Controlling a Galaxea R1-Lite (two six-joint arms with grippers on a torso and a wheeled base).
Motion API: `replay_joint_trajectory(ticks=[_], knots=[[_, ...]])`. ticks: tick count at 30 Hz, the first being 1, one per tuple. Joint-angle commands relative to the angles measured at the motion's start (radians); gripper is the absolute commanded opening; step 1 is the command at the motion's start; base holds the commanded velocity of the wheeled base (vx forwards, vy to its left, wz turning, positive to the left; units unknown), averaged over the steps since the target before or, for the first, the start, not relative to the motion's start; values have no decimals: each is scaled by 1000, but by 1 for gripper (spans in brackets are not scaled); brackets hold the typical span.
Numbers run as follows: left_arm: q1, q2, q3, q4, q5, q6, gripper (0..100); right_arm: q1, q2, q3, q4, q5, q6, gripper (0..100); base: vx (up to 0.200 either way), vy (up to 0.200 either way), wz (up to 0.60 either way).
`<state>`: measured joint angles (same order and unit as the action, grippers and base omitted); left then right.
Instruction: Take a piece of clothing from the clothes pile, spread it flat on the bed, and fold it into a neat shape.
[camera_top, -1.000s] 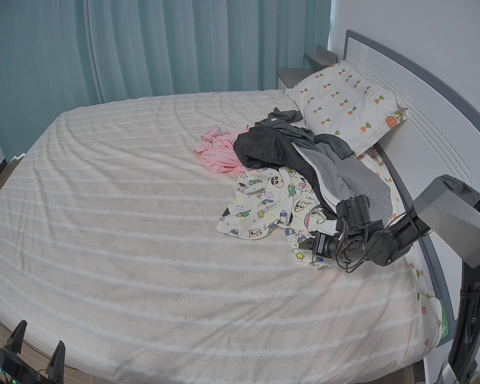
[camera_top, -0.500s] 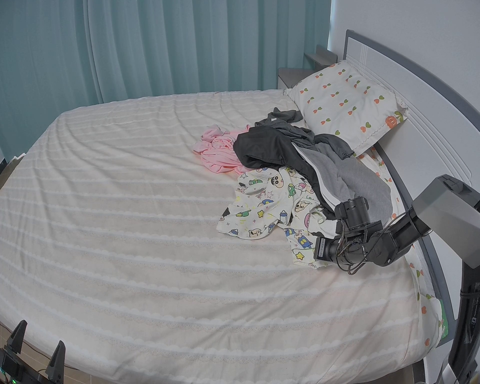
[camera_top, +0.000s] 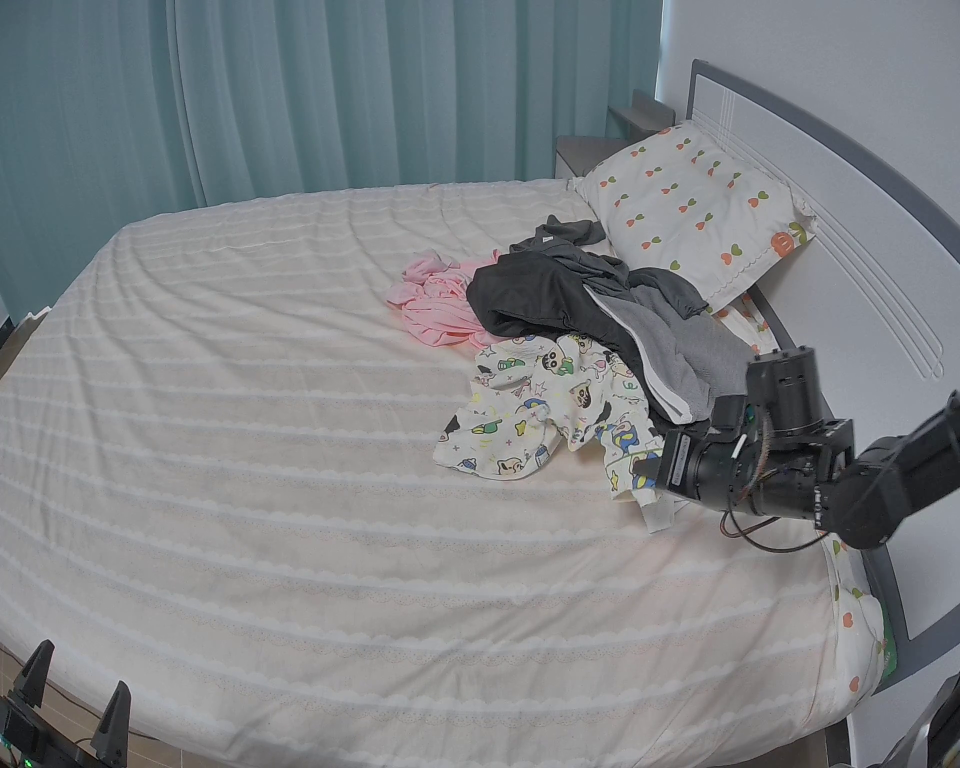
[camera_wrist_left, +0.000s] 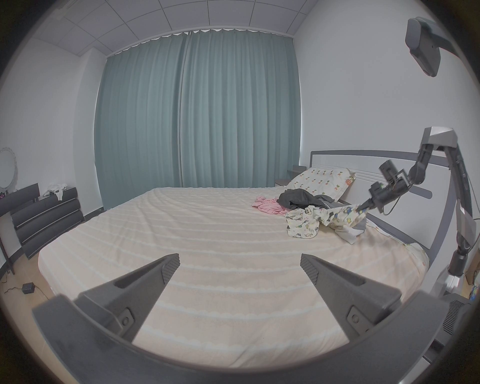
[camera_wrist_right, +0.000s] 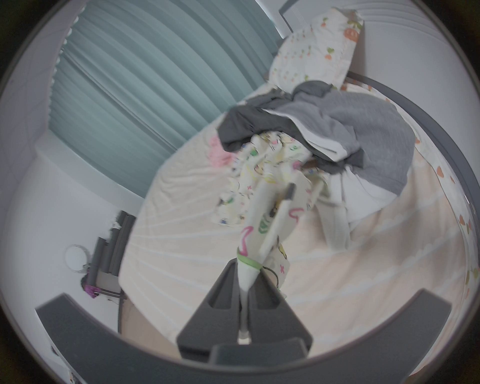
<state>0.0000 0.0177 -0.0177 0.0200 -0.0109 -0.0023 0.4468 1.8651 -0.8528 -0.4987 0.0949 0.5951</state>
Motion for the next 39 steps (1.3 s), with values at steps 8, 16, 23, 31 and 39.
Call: replay_joint_trajectory(ticks=[8,16,23,31,39], knots=[[0,-4,13,0,0,-1,100,205,-564,90,-41,49,28,0,0,0,0],[-2,-4,13,0,0,2,100,259,-650,40,31,105,-40,0,0,0,0],[-2,-7,13,-5,-11,64,100,328,-664,17,32,137,-66,0,0,0,0],[-20,352,-360,-87,-178,-168,100,432,-643,-12,26,137,-118,0,0,0,0],[-166,805,-462,-103,-518,-111,100,469,-636,-92,34,129,-181,0,0,0,0]])
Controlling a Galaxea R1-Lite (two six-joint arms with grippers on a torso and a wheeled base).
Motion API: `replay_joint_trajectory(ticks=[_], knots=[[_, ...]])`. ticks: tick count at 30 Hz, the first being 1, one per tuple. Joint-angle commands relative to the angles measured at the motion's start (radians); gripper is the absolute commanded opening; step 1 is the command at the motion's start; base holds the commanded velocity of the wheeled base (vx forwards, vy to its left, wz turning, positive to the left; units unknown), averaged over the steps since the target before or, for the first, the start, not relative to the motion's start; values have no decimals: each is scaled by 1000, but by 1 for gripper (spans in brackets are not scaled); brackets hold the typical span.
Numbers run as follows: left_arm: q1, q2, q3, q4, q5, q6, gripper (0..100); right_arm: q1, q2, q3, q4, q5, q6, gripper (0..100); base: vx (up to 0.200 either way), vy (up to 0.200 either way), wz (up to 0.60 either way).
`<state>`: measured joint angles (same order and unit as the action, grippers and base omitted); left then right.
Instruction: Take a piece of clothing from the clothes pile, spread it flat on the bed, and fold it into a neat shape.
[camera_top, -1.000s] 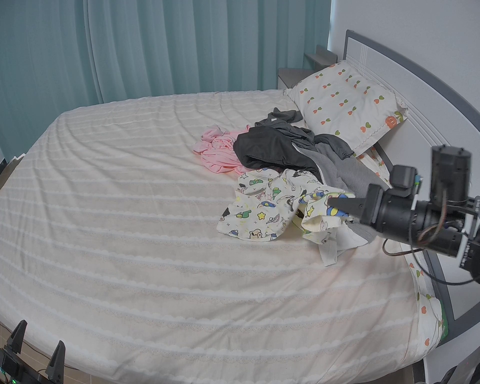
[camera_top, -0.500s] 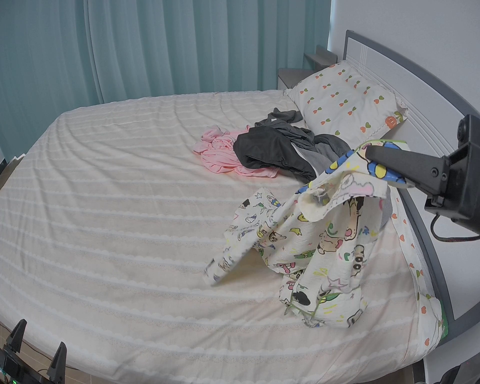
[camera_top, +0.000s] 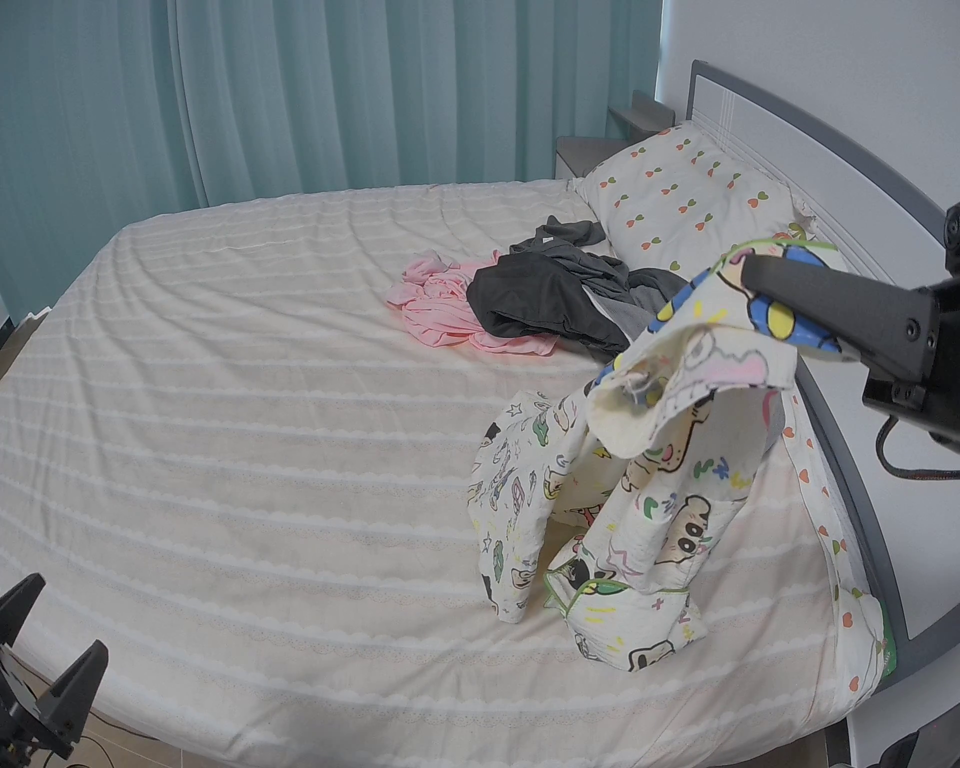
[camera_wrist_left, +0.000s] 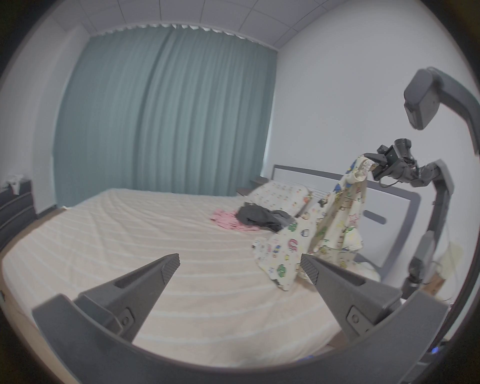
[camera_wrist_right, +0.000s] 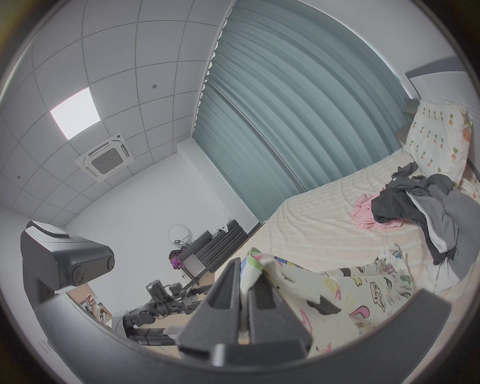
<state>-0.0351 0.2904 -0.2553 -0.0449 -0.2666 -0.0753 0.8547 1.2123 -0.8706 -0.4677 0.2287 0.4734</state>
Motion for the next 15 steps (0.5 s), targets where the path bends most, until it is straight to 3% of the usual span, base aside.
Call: replay_joint_trajectory(ticks=[1,5,7,9,15], knots=[[-174,590,-236,-43,-273,-43,100,61,12,-68,1,-6,-59,0,0,0,0],[-281,797,-242,-61,-260,-17,100,61,-11,-39,1,-5,-58,0,0,0,0],[-328,915,-236,-118,-186,62,100,61,-16,-44,1,-5,-58,0,0,0,0],[-367,987,-234,-202,-157,66,100,61,-17,-48,1,-5,-59,0,0,0,0],[-532,1119,-236,-432,-143,-192,100,57,13,-82,3,-3,-53,0,0,0,0]])
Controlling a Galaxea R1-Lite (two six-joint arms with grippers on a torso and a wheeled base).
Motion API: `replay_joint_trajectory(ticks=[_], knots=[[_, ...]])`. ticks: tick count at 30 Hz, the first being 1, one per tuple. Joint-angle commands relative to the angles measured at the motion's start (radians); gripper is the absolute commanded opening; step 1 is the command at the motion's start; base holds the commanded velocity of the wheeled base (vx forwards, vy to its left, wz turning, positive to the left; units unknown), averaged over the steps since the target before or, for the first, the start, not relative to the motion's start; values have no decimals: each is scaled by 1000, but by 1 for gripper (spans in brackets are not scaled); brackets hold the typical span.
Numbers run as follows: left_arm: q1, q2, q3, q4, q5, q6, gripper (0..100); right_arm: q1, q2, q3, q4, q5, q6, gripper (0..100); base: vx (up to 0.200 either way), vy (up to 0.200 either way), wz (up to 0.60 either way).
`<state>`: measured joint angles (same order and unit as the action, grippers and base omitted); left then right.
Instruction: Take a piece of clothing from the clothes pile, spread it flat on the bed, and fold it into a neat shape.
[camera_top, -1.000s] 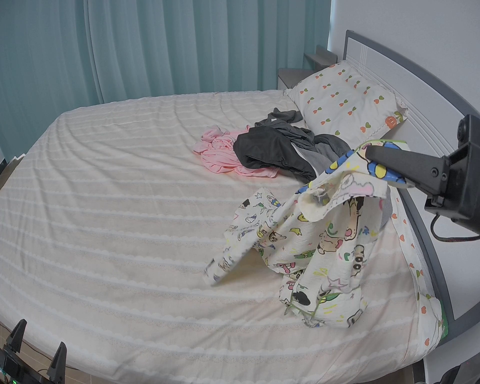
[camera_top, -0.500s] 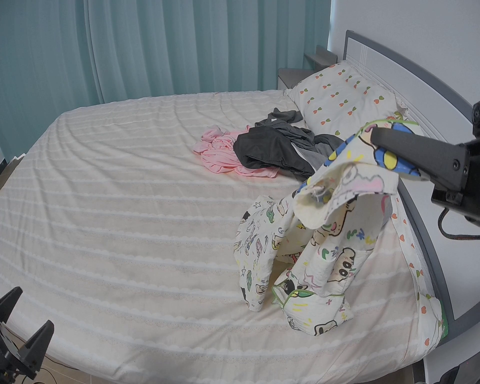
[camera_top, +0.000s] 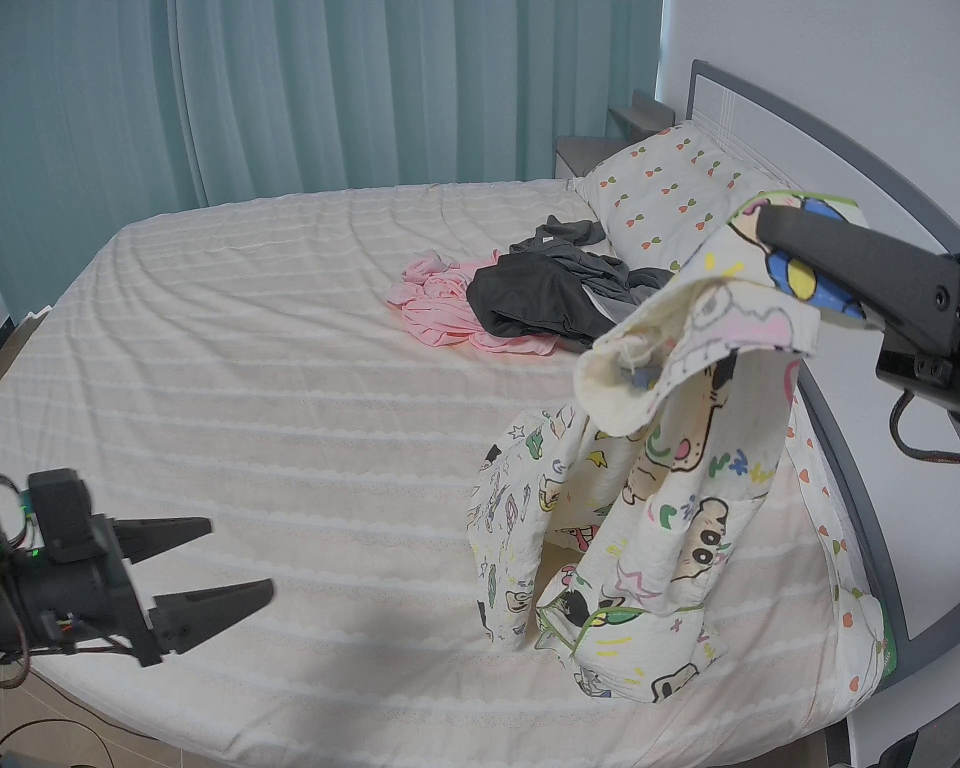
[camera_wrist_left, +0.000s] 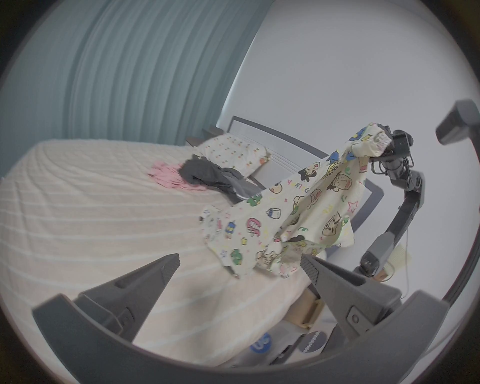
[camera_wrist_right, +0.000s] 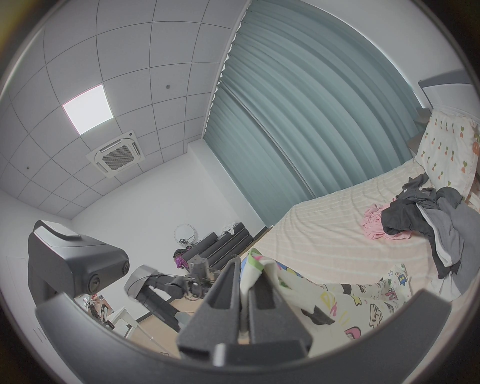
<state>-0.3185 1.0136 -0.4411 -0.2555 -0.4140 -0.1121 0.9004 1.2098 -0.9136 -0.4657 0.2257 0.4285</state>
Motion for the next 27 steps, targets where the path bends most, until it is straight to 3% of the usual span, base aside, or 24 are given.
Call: replay_joint_trajectory(ticks=[1,3,4,6,10,13,14,17,27], knots=[[-295,430,-50,-307,20,-231,100,11,24,-45,1,0,-7,0,0,0,0],[-320,451,-48,-355,37,-267,100,12,27,-45,1,0,-8,0,0,0,0],[-379,491,-48,-458,93,-324,100,11,28,-45,1,1,-7,0,0,0,0],[-418,543,-48,-528,158,-336,100,11,34,-45,1,1,-5,0,0,0,0],[-467,709,-64,-691,330,-314,100,-3,43,-45,1,1,7,0,0,0,0],[-479,781,-77,-801,396,-304,100,-3,45,-45,1,0,7,0,0,0,0],[-481,830,-82,-898,432,-294,100,-3,45,-44,1,0,7,0,0,0,0],[-482,864,-84,-972,452,-290,100,-3,48,-37,1,1,7,0,0,0,0],[-519,859,-93,-981,460,-288,100,-14,68,-42,-2,3,9,0,0,0,0]])
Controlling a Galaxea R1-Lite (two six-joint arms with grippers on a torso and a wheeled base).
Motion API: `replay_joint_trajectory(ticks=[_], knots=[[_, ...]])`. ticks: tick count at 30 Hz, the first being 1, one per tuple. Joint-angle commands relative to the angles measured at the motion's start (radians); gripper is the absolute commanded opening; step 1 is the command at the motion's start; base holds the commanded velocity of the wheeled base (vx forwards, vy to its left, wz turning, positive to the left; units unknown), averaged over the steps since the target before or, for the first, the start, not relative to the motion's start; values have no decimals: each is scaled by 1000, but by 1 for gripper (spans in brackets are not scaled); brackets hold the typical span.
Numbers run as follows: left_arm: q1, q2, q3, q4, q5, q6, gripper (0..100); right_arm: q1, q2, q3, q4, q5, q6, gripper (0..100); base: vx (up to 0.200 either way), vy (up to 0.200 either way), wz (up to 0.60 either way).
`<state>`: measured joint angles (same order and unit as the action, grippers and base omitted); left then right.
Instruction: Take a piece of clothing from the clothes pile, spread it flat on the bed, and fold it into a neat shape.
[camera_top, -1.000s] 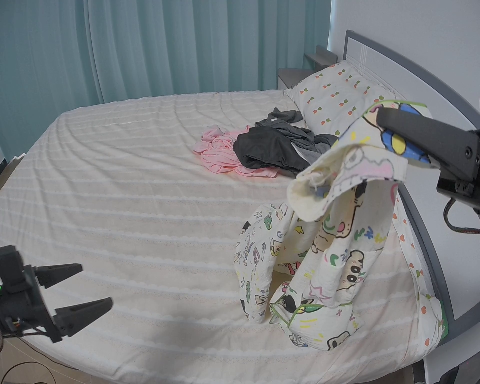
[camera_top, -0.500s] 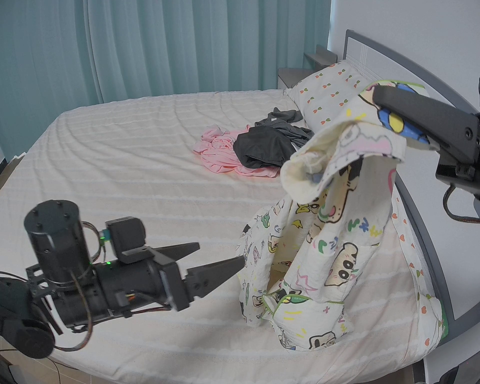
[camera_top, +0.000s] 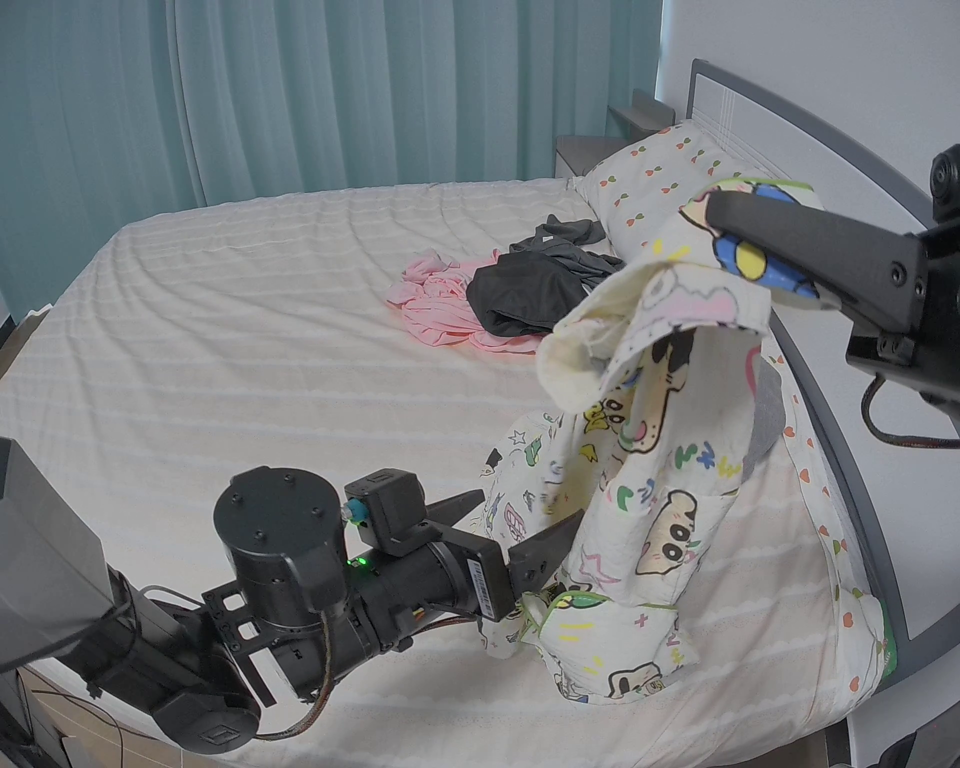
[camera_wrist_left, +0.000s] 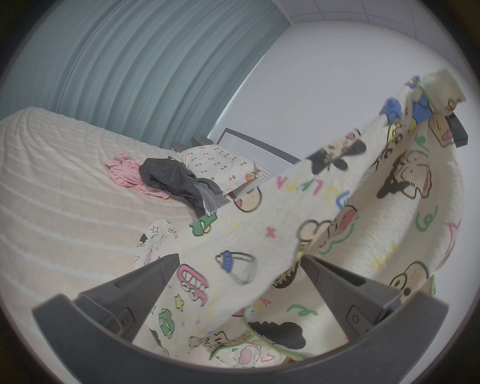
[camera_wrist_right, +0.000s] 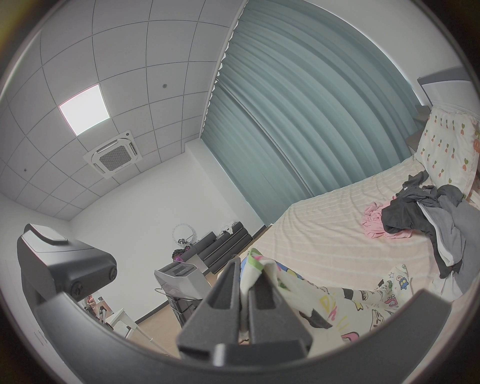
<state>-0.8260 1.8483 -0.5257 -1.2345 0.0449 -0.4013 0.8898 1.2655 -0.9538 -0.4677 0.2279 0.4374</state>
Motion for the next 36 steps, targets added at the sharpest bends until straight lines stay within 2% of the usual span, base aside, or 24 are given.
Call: replay_joint_trajectory(ticks=[1,9,13,16,21,29,33,36], knots=[[-15,23,-17,-2,1,1,100,-3,11,-3,-2,1,0,0,0,0,0],[-24,-58,10,9,6,21,100,-15,8,0,-3,-1,0,0,0,0,0],[-19,3,-26,-2,115,79,100,-14,8,0,-5,-1,0,0,0,0,0],[-19,54,-63,-2,151,90,100,-14,6,0,-5,-1,-2,0,0,0,0],[-19,95,-79,-2,151,90,100,-14,6,0,-6,-1,-2,0,0,0,0],[-15,131,0,1,155,121,100,-14,3,1,-6,-2,-2,0,0,0,0],[-5,207,0,-2,205,148,100,-14,2,-3,-8,-2,-2,0,0,0,0],[-5,246,-13,-2,214,148,100,-14,0,-3,-8,-2,-2,0,0,0,0]])
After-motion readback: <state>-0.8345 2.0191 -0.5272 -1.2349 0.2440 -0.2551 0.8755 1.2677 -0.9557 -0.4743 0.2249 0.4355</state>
